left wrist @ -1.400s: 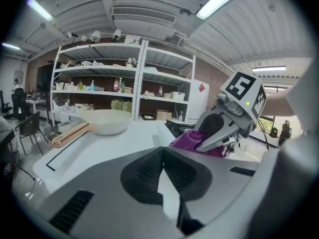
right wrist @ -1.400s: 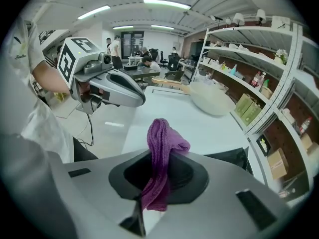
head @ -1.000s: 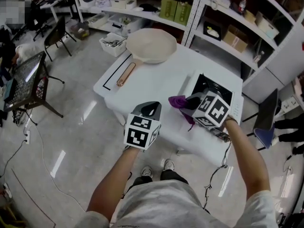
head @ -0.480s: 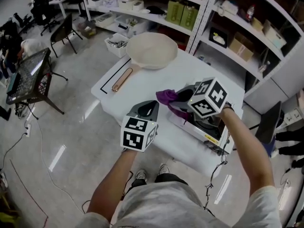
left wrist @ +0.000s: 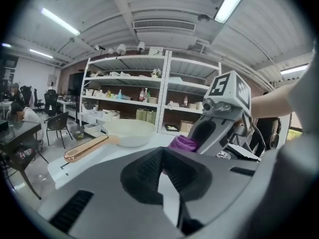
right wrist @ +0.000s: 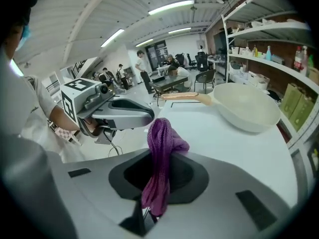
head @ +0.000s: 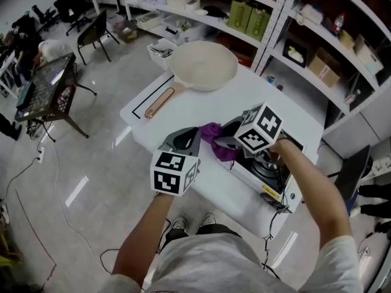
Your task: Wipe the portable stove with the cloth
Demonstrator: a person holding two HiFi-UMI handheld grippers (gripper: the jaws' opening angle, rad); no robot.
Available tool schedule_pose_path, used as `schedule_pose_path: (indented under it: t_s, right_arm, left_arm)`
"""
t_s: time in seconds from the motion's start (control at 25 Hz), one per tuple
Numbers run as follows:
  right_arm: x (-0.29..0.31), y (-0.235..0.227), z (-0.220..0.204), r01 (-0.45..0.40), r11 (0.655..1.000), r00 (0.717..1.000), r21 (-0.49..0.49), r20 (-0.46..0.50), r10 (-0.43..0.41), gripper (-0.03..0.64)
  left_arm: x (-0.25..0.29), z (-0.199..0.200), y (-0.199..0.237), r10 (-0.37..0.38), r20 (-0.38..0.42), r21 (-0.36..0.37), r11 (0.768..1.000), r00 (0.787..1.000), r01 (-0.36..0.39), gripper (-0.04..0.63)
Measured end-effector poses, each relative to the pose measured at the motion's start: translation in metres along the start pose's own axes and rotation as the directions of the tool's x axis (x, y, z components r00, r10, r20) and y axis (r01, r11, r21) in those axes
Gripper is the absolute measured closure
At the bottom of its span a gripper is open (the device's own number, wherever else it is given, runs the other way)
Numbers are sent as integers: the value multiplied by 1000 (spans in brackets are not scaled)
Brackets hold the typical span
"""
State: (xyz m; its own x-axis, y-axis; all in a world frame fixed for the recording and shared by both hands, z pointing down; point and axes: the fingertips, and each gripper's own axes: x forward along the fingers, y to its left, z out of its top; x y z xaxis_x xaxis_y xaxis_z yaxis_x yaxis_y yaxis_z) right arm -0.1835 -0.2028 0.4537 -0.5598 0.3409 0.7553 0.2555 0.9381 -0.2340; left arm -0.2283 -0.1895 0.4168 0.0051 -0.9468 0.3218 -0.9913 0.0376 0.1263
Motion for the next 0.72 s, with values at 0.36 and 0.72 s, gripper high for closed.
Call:
schedule_pose_path:
  t_s: [0.36, 0.72]
  right_arm:
    - [-12, -37, -14, 1, 999, 1000, -37, -5, -1, 554]
    - [-32, -79, -25, 48, 999, 998, 22, 35, -49, 554]
  left_arm:
    - [23, 2, -10, 3, -17, 5, 1000, 1000, -3, 591]
    - [47, 1, -26, -20, -46, 19, 1000, 999, 21, 591]
